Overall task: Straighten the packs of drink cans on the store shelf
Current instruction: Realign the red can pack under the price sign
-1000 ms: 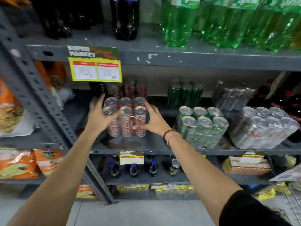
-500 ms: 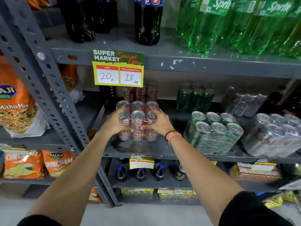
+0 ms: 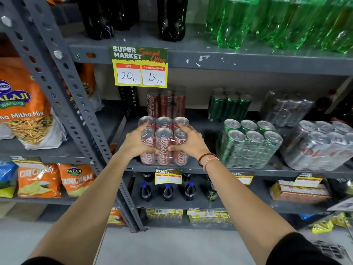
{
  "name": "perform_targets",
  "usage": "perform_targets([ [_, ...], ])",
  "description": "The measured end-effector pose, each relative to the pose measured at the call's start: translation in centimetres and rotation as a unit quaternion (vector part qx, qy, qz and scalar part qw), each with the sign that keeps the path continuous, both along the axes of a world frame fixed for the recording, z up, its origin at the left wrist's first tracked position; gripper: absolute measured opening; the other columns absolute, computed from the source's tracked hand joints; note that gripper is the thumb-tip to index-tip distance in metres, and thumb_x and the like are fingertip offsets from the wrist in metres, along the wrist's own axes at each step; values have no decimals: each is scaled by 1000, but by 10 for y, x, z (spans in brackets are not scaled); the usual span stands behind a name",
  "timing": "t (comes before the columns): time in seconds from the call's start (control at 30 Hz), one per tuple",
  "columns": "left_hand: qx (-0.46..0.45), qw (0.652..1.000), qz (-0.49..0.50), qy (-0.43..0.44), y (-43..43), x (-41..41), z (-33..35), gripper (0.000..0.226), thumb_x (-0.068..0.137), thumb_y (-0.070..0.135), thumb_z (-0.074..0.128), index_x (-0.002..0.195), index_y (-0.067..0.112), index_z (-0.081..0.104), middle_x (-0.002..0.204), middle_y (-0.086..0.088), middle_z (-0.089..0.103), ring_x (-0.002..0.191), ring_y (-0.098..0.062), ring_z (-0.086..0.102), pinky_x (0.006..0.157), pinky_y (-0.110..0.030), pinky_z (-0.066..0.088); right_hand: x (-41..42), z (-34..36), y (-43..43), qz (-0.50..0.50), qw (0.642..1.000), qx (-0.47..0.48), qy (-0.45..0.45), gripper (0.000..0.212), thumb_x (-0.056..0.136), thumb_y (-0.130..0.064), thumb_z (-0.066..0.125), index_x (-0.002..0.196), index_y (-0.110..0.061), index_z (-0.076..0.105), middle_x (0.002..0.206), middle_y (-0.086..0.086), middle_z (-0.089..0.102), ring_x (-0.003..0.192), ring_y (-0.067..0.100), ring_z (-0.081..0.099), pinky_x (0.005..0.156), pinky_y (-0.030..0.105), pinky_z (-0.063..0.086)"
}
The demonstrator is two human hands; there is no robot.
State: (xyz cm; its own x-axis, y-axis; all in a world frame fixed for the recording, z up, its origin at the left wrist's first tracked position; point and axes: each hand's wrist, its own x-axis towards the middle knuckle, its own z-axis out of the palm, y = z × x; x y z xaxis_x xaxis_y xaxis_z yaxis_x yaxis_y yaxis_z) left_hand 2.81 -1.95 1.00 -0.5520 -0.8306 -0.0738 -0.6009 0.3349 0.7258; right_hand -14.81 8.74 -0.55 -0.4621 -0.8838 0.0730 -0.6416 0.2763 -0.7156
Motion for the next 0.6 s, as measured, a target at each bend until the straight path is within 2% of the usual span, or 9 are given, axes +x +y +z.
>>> perform_targets([
  [0.33,11,1000,15,8,5,0,-1,115,52,23,90,145,38,25,144,-13,44,141,-28,29,112,-45,28,1,2,4,11,1000,1,-13,101,55,-45,88,142,-38,36,150,5,38,135,31,39,112,49,34],
  [0.6,7,1000,15,-2,7,0,0,117,51,25,91,145,39,23,144,-13,45,139,-30,33,112,-47,30,1,6,7,23,1000,14,1,100,60,-43,86,144,-36,32,152,6,35,137,32,38,112,51,33],
])
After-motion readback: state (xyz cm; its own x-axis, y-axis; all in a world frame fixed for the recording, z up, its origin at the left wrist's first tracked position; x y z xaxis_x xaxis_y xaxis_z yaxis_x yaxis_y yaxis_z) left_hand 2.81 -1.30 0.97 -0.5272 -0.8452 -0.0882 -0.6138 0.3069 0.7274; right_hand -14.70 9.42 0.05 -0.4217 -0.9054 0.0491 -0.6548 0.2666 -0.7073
